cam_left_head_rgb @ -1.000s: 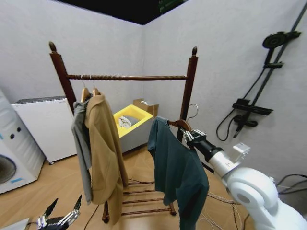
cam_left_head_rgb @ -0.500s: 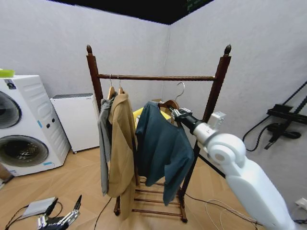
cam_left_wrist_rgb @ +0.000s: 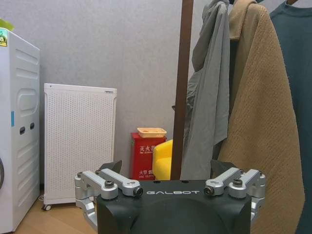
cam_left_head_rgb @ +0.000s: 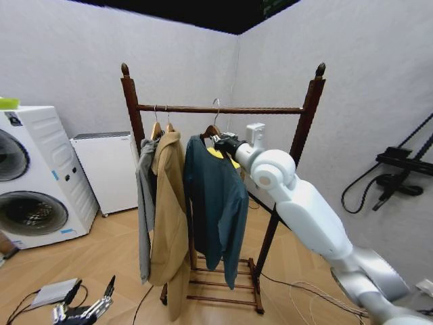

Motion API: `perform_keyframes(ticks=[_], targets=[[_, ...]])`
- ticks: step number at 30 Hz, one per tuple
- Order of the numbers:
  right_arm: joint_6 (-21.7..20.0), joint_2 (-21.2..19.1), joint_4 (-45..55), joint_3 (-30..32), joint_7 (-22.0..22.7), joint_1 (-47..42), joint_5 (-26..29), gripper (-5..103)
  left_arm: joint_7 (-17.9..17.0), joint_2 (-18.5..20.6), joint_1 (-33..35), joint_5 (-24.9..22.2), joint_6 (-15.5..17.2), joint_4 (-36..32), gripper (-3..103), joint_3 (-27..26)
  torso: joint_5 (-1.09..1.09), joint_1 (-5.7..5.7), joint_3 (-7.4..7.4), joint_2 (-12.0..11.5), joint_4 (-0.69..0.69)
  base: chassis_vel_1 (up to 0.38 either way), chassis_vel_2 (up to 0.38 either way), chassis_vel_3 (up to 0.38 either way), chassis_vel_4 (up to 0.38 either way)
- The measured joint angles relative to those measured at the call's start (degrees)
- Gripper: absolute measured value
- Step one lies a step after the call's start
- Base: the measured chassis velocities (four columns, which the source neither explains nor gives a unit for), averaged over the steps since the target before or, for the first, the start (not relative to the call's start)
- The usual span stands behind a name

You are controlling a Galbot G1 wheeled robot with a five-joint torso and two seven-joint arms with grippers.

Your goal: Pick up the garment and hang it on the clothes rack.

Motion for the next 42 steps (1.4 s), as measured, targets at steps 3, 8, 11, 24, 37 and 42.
perform_keyframes(ticks=[3,8,11,24,37,42], targets=[[0.5,0.6,-2.5,-2.3,0.7,3.4,0.9,10,0.0,0.0,0.0,0.0,0.0,0.0,100,0.0,0.00,0.00,0.00,0.0,-0.01,0.000,0.000,0.000,0.000],[0.0,2.9,-5.4,-5.7,2.7,7.4,5.5,10,0.0,0.0,0.0,0.0,0.0,0.0,100,0.0,0.01,-0.01,0.00,0.0,-0.02,0.000,0.000,0.000,0.000],[-0.6,4.6,-7.1,-7.6,3.5,9.2,7.4,10,0.0,0.0,0.0,0.0,0.0,0.0,100,0.0,0.00,0.00,0.00,0.0,0.00,0.000,0.000,0.000,0.000],[-2.3,10.0,-14.5,-12.5,7.2,14.6,12.8,10,0.0,0.0,0.0,0.0,0.0,0.0,100,0.0,0.00,-0.01,0.00,0.0,0.00,0.000,0.000,0.000,0.000],[-2.2,6.6,-20.1,-11.5,5.4,14.9,10.4,10,0.0,0.0,0.0,0.0,0.0,0.0,100,0.0,0.04,-0.01,0.00,0.0,-0.03,0.000,0.000,0.000,0.000],[-0.9,11.3,-26.0,-11.5,3.0,15.5,6.3,10,0.0,0.0,0.0,0.0,0.0,0.0,100,0.0,-0.01,-0.01,0.00,0.0,0.01,0.000,0.000,0.000,0.000]])
